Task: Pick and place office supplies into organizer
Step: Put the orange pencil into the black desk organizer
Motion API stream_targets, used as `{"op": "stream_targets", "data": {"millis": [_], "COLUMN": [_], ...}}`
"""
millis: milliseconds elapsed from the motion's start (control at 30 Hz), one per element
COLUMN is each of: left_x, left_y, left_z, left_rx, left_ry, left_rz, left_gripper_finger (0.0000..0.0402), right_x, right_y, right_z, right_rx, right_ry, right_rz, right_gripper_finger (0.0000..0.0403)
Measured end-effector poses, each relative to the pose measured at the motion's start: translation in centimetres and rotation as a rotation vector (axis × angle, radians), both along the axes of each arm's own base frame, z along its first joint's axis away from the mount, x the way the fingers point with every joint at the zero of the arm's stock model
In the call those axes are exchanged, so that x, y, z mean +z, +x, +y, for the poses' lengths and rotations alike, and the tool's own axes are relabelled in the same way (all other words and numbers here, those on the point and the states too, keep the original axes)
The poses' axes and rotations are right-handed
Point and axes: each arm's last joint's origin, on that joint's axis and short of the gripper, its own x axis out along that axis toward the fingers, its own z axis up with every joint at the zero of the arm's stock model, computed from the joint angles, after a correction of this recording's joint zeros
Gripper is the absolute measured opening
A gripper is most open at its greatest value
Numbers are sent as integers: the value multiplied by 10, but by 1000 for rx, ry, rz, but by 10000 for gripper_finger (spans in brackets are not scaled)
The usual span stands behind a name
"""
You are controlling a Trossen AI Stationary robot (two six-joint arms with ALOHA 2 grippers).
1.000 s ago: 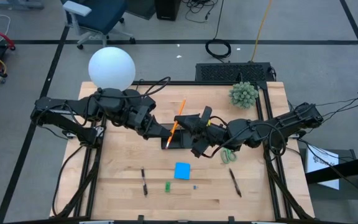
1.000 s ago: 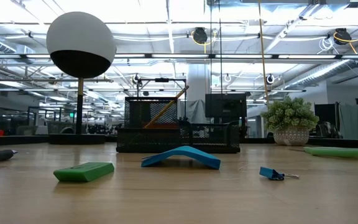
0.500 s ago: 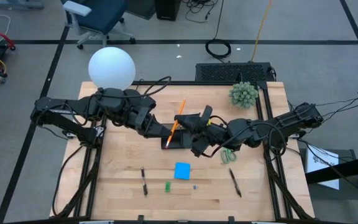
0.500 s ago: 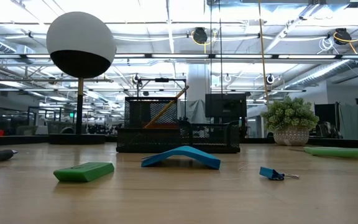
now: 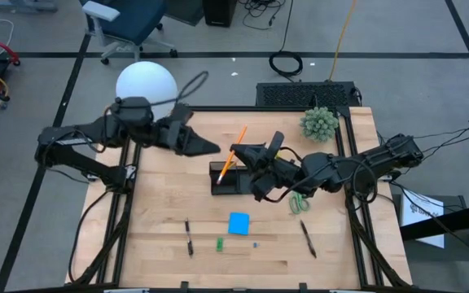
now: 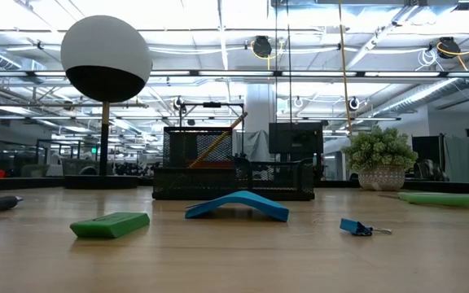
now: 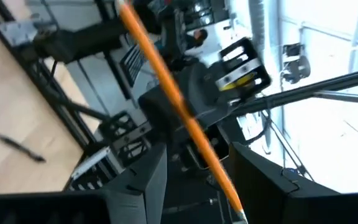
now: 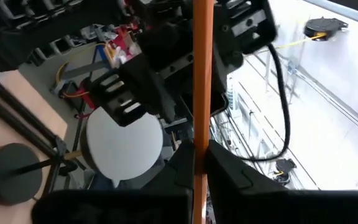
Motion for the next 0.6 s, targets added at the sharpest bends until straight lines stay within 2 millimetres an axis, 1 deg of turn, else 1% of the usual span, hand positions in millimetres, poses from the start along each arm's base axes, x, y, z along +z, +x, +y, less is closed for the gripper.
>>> {"op": "stream_targets", "data": {"millis": [133, 300, 600], "left_x": [6, 16, 29], "left_y": [-10, -25, -49], "left_z": [9, 15, 14], "left_rx": [41, 94, 151], "left_ry": [32, 100, 209], "left_rz": [-36, -100, -181], "left_gripper_finger": [166, 166, 166], "right_x": [5, 11, 12], "right_y": [-1, -3, -2], "right_z": [-1, -3, -12], "right_rx": [-4, 12, 56], "right_ry": [40, 241, 549], "right_rz": [-61, -209, -368], "right_gripper_finger": [9, 9, 9]}}
